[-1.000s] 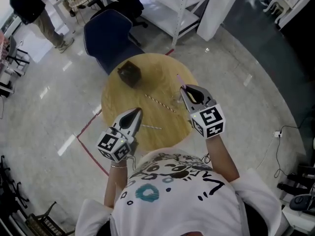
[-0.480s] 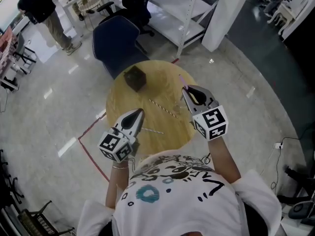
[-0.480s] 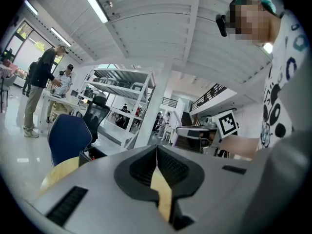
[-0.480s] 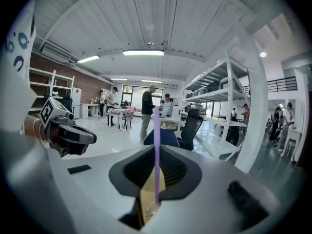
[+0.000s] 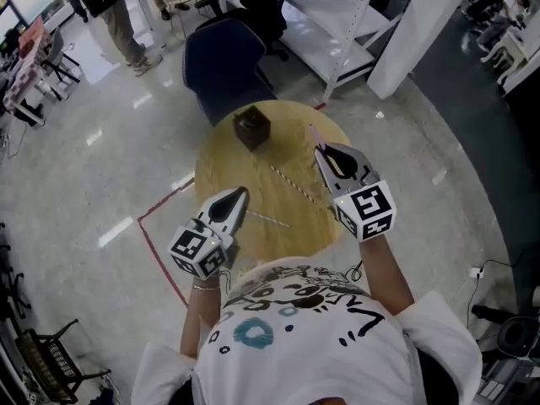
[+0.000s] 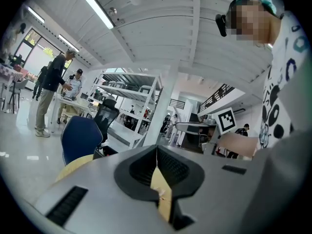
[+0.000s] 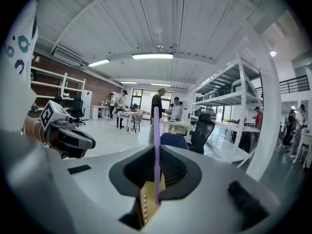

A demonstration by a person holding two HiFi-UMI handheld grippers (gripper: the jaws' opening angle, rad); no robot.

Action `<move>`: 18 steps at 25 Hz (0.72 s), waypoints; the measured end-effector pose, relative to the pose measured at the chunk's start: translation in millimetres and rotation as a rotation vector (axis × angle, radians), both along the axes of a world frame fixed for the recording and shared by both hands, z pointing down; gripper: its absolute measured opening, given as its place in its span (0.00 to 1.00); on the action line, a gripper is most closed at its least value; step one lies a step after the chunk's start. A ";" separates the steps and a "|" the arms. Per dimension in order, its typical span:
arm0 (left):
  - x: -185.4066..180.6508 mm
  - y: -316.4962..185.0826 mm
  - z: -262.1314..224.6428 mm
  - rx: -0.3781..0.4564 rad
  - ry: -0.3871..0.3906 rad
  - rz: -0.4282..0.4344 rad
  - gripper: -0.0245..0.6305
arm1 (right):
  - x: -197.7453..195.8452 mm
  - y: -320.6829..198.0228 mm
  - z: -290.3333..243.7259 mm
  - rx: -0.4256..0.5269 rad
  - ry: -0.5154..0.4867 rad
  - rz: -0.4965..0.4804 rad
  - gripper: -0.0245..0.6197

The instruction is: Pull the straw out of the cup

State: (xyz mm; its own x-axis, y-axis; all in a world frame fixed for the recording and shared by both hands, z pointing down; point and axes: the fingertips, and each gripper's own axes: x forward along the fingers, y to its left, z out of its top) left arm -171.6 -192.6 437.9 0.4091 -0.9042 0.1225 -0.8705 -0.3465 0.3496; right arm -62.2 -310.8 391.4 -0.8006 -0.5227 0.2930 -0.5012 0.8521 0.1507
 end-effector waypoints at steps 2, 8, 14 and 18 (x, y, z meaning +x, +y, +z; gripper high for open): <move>-5.7 5.3 1.7 -0.010 -0.001 -0.020 0.06 | -7.6 3.2 2.8 -0.010 -0.004 -0.021 0.11; -16.2 17.3 13.3 -0.043 -0.003 -0.061 0.06 | -21.0 8.8 20.3 -0.046 -0.006 -0.056 0.11; -27.9 22.2 18.8 -0.069 0.002 -0.084 0.06 | -36.0 16.6 38.2 -0.094 -0.006 -0.079 0.11; -31.2 21.8 30.2 -0.090 0.006 -0.095 0.06 | -40.1 19.5 57.0 -0.125 0.007 -0.091 0.11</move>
